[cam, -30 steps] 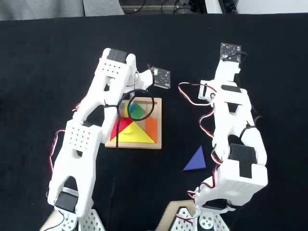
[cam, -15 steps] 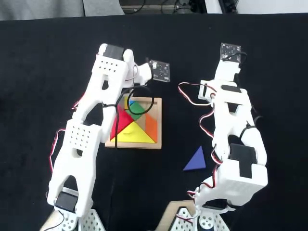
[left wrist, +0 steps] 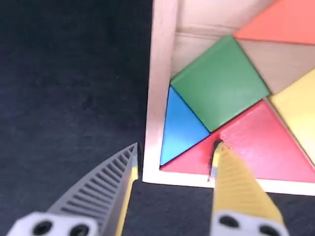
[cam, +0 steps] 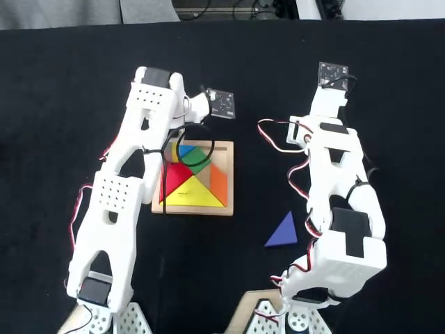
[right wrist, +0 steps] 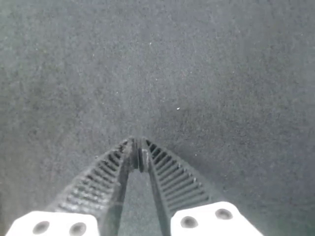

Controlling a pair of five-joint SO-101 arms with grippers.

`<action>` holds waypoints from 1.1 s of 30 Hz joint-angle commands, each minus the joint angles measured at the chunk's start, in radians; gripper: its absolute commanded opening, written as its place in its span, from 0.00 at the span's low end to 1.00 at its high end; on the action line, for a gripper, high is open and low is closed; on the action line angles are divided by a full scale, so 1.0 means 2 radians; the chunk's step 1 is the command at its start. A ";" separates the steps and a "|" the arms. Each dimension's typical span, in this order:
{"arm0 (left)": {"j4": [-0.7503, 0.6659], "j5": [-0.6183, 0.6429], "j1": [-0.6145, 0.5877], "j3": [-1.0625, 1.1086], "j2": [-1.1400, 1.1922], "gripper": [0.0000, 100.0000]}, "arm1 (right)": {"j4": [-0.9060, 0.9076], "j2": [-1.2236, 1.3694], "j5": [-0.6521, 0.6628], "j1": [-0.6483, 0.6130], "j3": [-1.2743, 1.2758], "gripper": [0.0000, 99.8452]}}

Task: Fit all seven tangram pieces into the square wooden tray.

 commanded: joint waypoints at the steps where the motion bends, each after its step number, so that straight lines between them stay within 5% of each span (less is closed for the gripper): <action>1: 0.015 -0.002 -0.002 -0.066 -0.001 0.24 | -0.005 -0.004 0.005 0.002 -0.028 0.01; 9: 0.014 0.056 0.000 -0.133 0.005 0.24 | -0.005 -0.006 0.005 0.002 -0.028 0.01; 18: 0.017 0.318 -0.047 -0.135 -0.114 0.24 | -0.005 -0.004 0.005 0.002 -0.028 0.01; 24: 0.016 0.450 -0.106 0.071 -0.305 0.24 | -0.008 -0.003 0.003 0.002 -0.023 0.01; 33: 0.012 0.461 -0.142 0.386 -0.638 0.24 | -0.007 -0.003 0.005 0.002 -0.020 0.01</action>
